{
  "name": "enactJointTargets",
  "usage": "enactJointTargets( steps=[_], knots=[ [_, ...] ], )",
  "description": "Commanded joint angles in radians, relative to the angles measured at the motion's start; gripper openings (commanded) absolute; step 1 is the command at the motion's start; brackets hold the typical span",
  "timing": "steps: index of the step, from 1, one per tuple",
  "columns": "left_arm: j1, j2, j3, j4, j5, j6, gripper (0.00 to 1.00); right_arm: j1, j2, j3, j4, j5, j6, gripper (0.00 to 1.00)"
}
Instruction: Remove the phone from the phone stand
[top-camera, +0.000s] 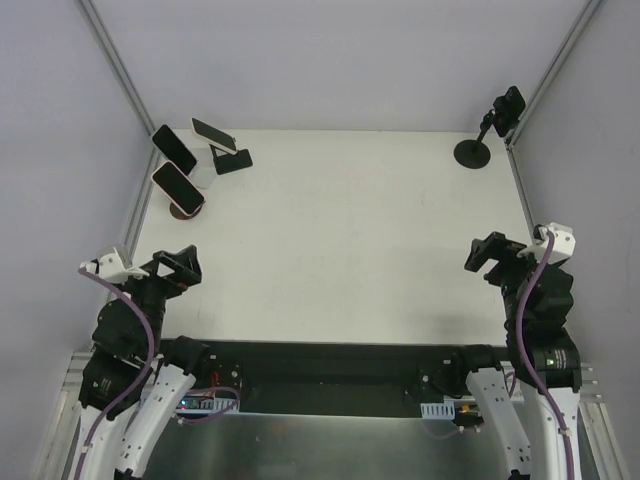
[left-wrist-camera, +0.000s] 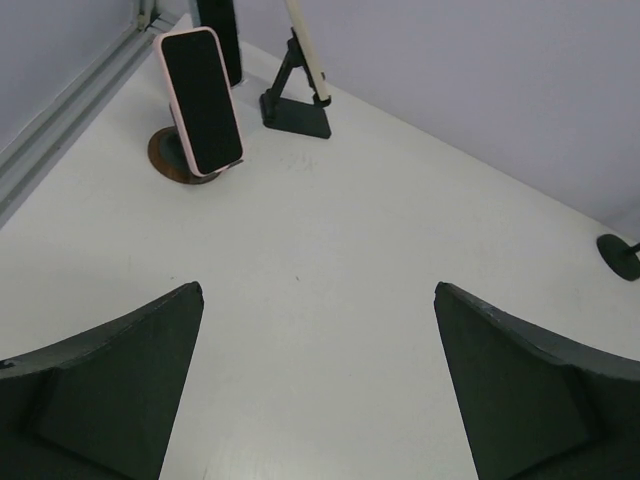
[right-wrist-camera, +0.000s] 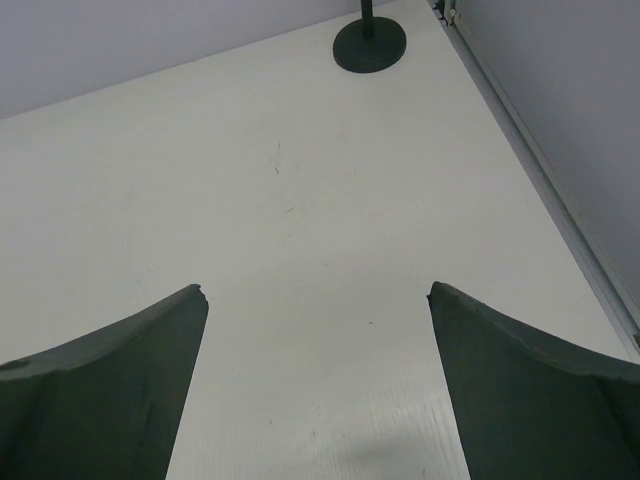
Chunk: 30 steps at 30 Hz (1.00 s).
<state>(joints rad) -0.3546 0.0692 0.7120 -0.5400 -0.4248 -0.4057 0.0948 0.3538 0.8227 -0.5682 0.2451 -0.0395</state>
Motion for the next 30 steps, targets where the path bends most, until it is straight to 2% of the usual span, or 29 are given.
enactJointTargets(
  steps=[1,8,12,16,21,22,25,26,27,29,30],
  knots=[
    [-0.006,0.110,-0.011,0.049,-0.127,-0.053,0.99,-0.004,0.019,0.006,0.010,-0.033,-0.056,0.96],
    [-0.006,0.277,0.033,0.066,-0.296,-0.160,0.99,-0.004,-0.021,-0.069,0.073,-0.009,-0.140,0.96],
    [-0.006,0.385,0.093,0.064,-0.338,-0.223,0.99,0.046,-0.039,-0.106,0.097,-0.035,-0.129,0.96],
    [-0.004,0.573,0.179,0.066,-0.356,-0.216,0.99,0.068,-0.070,-0.143,0.110,-0.052,-0.135,0.96],
    [0.006,0.793,0.294,0.098,-0.365,-0.138,0.99,0.092,-0.107,-0.183,0.110,-0.035,-0.171,0.96],
    [0.017,0.858,0.299,0.163,-0.336,-0.108,0.99,0.094,-0.111,-0.192,0.111,-0.035,-0.174,0.96],
    [0.130,0.982,0.328,0.242,-0.130,-0.042,0.99,0.094,-0.118,-0.198,0.110,-0.041,-0.177,0.96],
    [0.225,1.012,0.360,0.261,-0.065,-0.044,0.99,0.094,-0.115,-0.195,0.097,-0.046,-0.177,0.96],
    [0.262,1.041,0.374,0.270,0.054,-0.048,0.99,0.094,-0.099,-0.191,0.091,-0.059,-0.178,0.96],
    [0.348,1.112,0.398,0.337,0.142,-0.022,0.99,0.092,-0.087,-0.189,0.084,-0.081,-0.189,0.96],
    [0.376,1.130,0.402,0.368,0.228,0.040,0.99,0.095,-0.082,-0.194,0.090,-0.104,-0.194,0.96]
  ],
)
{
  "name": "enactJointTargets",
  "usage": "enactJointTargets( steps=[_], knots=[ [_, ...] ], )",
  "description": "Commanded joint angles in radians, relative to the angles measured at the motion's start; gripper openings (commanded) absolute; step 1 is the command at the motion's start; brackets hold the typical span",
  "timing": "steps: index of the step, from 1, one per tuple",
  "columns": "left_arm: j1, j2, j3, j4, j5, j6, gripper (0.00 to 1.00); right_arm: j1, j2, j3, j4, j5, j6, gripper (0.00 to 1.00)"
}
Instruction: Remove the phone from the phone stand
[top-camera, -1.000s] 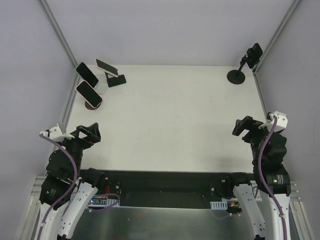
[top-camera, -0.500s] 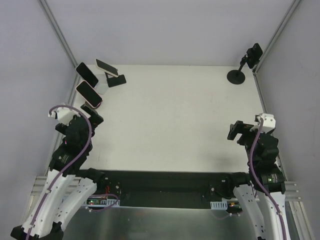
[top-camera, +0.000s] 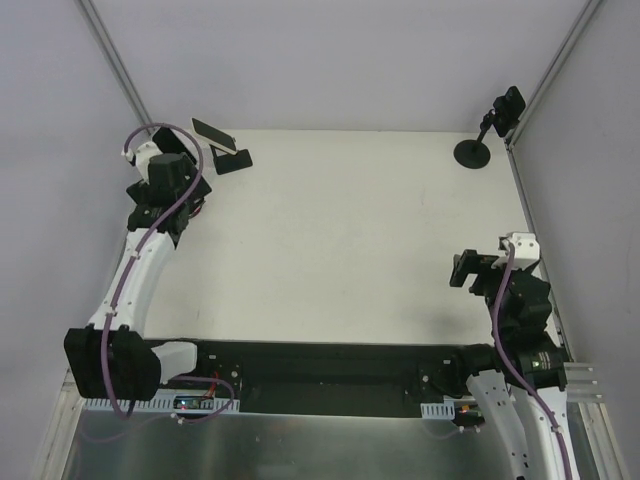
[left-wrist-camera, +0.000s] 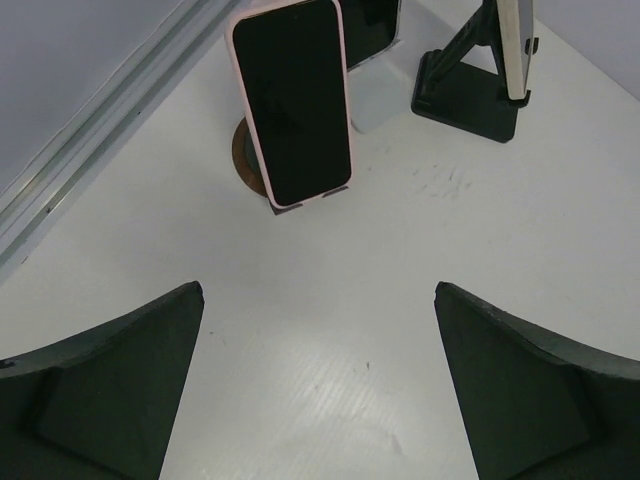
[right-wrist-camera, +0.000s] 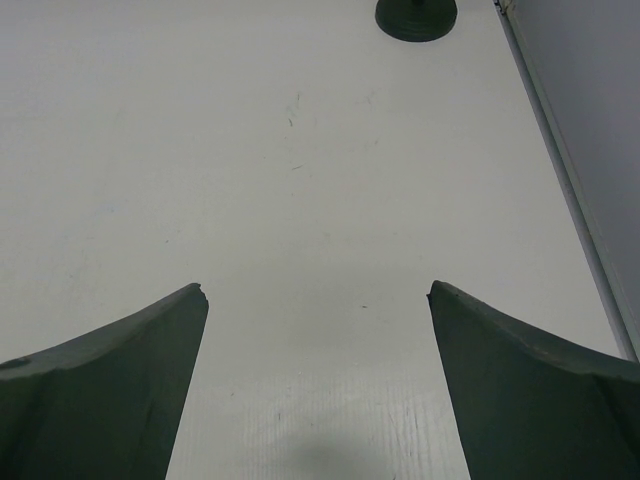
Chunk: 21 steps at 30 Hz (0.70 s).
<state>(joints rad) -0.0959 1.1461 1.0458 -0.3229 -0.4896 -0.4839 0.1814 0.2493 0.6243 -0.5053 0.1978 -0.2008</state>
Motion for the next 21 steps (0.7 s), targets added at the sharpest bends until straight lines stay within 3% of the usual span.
enactJointTargets(
  steps=[1,3,4,11,17,21],
  knots=[
    [0.137,0.085,0.068,0.192,0.362,0.158,0.99,0.010,0.024,0.000,0.033,-0.067,-0.031,0.96],
    [0.212,0.115,0.065,0.270,0.466,0.236,0.99,0.012,0.022,-0.018,0.057,-0.102,-0.025,0.96],
    [0.243,0.139,0.065,0.289,0.585,0.255,0.99,0.010,0.030,-0.020,0.062,-0.112,-0.025,0.96],
    [0.518,0.225,-0.024,0.497,0.955,0.343,0.99,0.015,0.088,-0.009,0.068,-0.158,-0.057,0.96],
    [0.705,0.352,-0.064,0.826,1.323,0.225,0.99,0.016,0.154,-0.008,0.082,-0.236,-0.058,0.96],
    [0.734,0.533,0.028,0.871,1.459,0.200,0.99,0.016,0.183,0.000,0.082,-0.229,-0.063,0.96]
  ],
)
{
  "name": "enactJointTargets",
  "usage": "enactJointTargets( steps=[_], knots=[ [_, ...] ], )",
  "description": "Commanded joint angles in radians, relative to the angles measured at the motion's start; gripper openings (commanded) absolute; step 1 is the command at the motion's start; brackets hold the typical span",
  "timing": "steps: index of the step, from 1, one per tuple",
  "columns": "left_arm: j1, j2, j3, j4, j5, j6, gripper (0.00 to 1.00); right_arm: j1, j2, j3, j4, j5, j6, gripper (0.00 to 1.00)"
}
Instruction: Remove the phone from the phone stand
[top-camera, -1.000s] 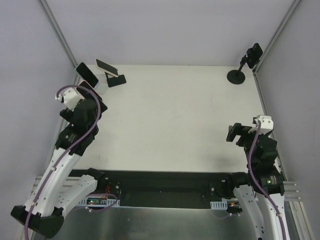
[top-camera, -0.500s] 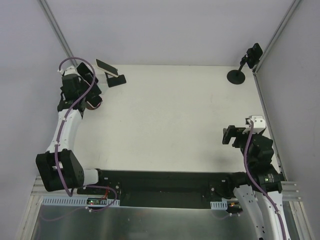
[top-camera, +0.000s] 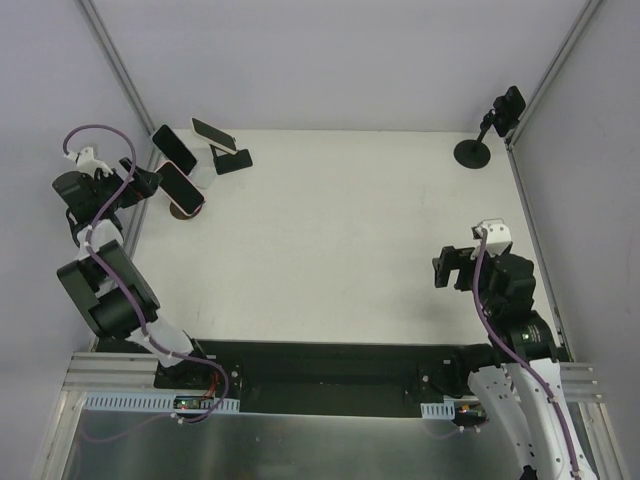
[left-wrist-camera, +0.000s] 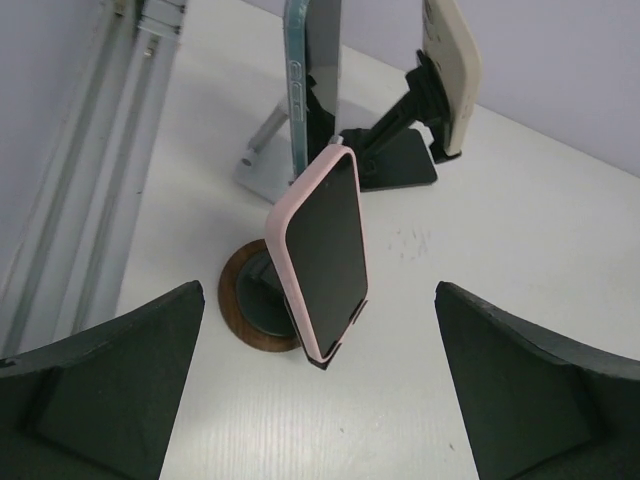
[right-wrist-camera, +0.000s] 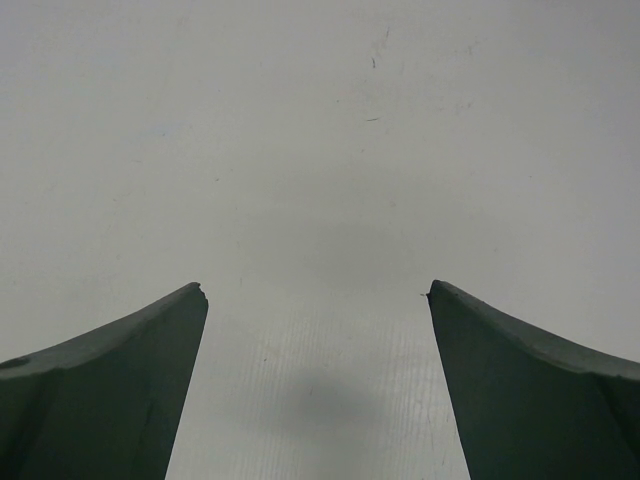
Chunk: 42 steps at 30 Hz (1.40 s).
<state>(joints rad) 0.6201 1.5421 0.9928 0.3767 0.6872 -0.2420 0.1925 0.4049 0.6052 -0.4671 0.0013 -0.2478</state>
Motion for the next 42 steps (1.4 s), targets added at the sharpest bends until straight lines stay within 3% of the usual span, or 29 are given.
enactJointTargets(
  steps=[1,4,11,18,27,42],
  knots=[
    [0.024,0.168,0.105,0.171,0.305,-0.052,0.99,0.005,0.035,0.027,0.041,-0.027,-0.018,0.96],
    [0.035,0.266,0.197,0.172,0.363,-0.069,0.99,0.005,0.064,0.041,0.027,-0.021,-0.021,0.96],
    [0.035,0.374,0.297,0.151,0.328,-0.034,0.92,0.005,0.092,0.059,-0.011,-0.012,0.002,0.96],
    [0.035,0.489,0.365,0.153,0.419,-0.043,0.68,0.007,0.109,0.070,-0.013,0.042,0.002,0.96],
    [0.029,0.518,0.374,0.153,0.521,-0.056,0.55,0.005,0.170,0.079,-0.004,0.029,0.005,0.96],
    [-0.017,0.532,0.379,0.188,0.514,-0.088,0.33,0.005,0.167,0.056,0.015,0.011,0.038,0.96]
  ],
)
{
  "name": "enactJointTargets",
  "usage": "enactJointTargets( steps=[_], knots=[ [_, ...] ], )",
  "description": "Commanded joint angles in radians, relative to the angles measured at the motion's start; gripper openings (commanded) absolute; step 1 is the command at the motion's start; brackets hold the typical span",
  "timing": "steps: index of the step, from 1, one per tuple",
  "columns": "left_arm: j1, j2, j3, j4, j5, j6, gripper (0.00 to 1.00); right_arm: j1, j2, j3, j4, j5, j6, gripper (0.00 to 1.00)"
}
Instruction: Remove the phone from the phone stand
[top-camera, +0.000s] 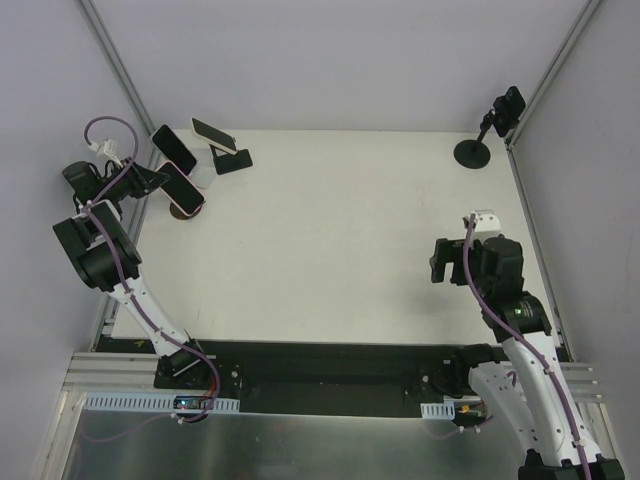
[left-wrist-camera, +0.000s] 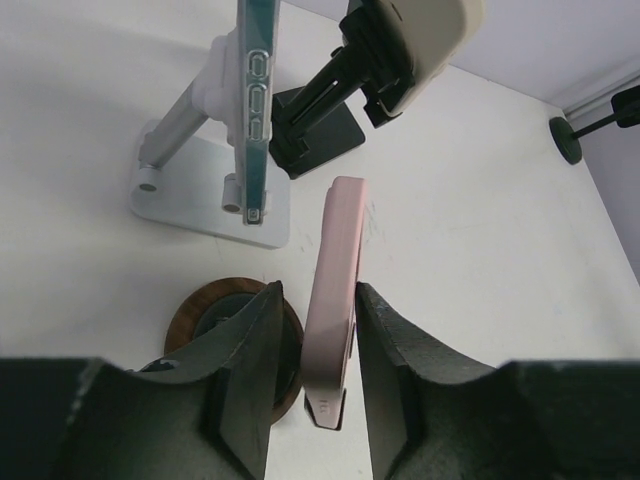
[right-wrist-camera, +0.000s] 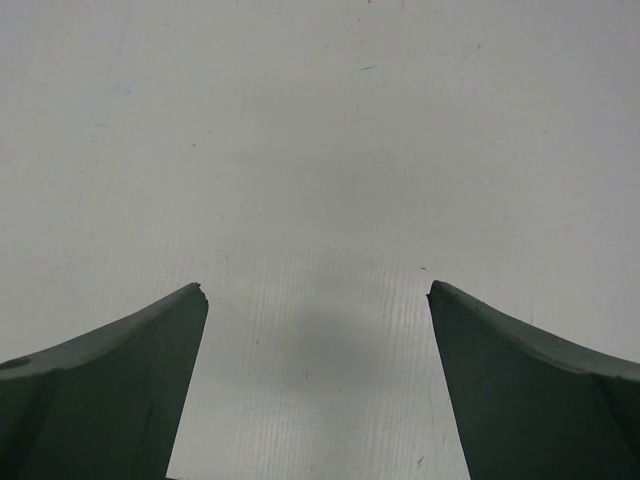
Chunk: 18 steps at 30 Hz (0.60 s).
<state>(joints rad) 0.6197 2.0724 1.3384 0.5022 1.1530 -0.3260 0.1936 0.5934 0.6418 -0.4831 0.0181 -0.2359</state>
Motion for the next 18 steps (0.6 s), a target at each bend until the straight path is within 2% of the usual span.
enactJointTargets(
  steps=[1,10,18],
  knots=[
    [-0.018,0.000,0.033,0.065,0.047,-0.008,0.31,0.006,-0.026,0.016,0.028,-0.007,0.027,0.96],
    [-0.015,-0.057,-0.013,0.130,0.047,-0.038,0.00,0.006,-0.072,0.002,0.017,-0.003,0.035,0.96],
    [-0.014,-0.107,-0.050,0.271,0.060,-0.140,0.00,0.006,-0.115,-0.018,0.011,-0.007,0.029,0.96]
  ],
)
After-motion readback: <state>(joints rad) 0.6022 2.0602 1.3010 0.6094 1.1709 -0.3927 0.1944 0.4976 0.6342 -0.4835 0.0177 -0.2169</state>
